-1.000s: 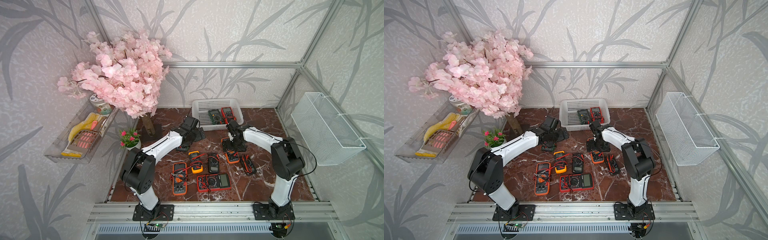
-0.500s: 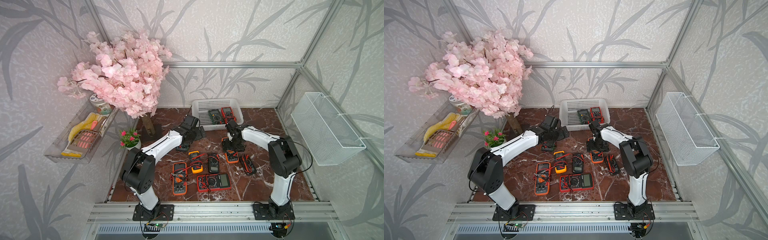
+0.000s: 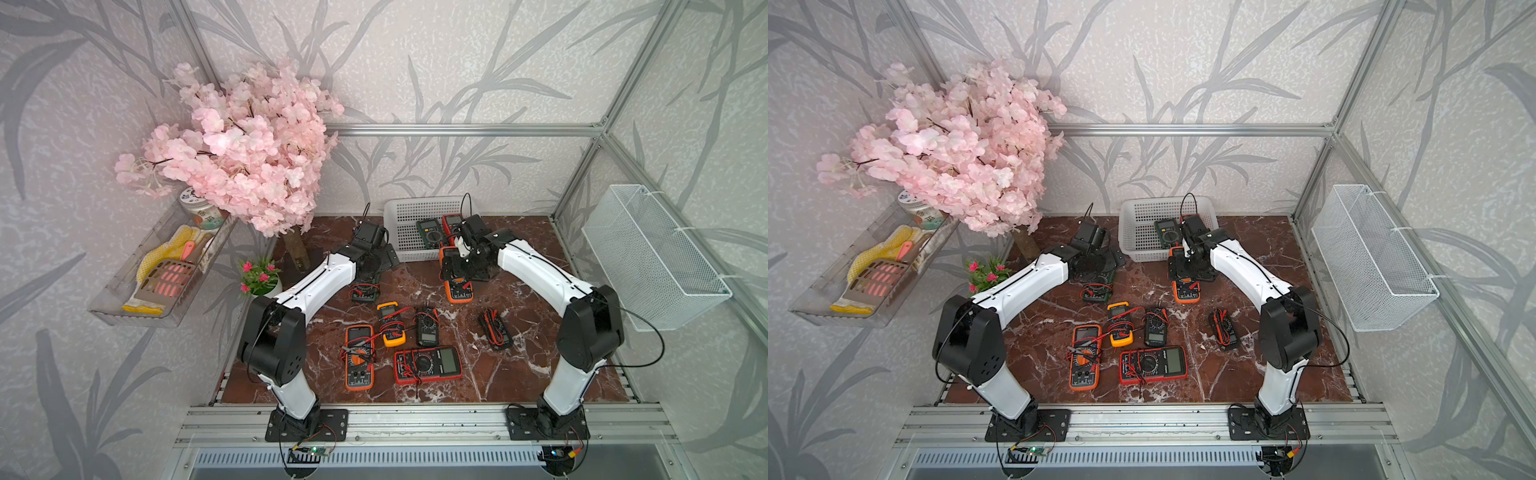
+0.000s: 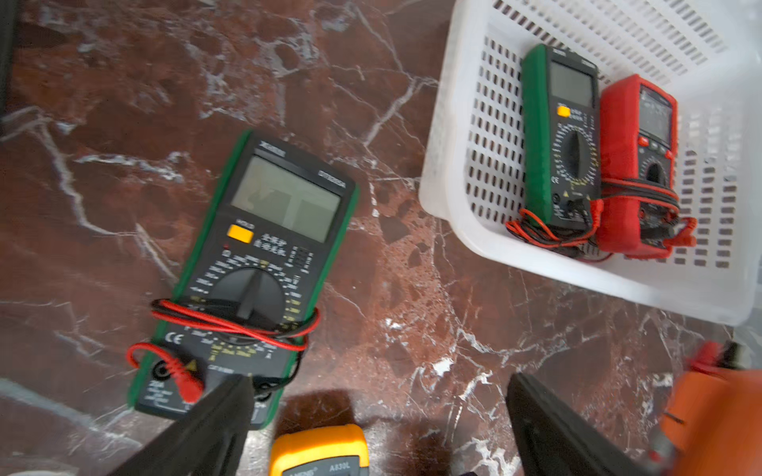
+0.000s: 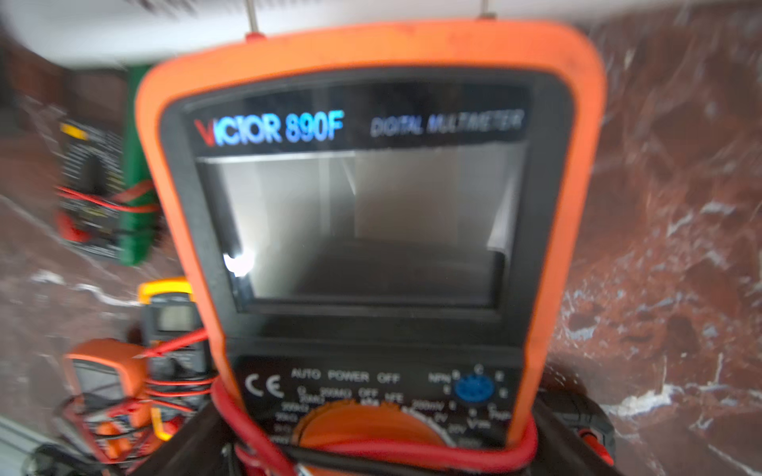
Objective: Put the multimeter into the basket
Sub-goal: Place the multimeter in the basket.
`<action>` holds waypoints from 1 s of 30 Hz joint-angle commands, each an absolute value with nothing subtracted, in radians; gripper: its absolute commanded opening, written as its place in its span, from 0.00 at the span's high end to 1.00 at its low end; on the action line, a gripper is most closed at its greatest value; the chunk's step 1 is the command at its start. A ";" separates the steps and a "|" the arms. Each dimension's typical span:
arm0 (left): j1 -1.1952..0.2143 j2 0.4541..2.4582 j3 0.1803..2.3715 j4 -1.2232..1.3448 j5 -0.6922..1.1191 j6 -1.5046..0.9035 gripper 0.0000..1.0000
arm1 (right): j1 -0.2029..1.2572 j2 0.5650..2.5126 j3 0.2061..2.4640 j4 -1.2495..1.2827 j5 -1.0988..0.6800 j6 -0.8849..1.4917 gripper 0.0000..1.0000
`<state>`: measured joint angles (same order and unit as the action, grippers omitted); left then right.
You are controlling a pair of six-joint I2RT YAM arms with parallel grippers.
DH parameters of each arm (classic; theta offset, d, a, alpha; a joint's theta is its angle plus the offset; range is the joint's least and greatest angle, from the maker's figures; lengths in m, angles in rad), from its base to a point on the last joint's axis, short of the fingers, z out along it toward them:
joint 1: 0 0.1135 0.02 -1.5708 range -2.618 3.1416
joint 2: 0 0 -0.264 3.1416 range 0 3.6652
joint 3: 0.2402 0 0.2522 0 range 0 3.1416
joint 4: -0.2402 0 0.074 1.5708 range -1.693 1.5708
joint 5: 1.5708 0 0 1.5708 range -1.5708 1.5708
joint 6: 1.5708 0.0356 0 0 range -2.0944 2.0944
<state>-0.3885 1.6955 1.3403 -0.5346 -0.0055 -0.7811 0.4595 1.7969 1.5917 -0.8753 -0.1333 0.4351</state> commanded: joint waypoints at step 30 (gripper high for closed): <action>-0.345 1.631 1.320 -0.608 0.021 -0.722 0.00 | 0.469 2.607 2.760 -0.661 -0.092 0.498 0.41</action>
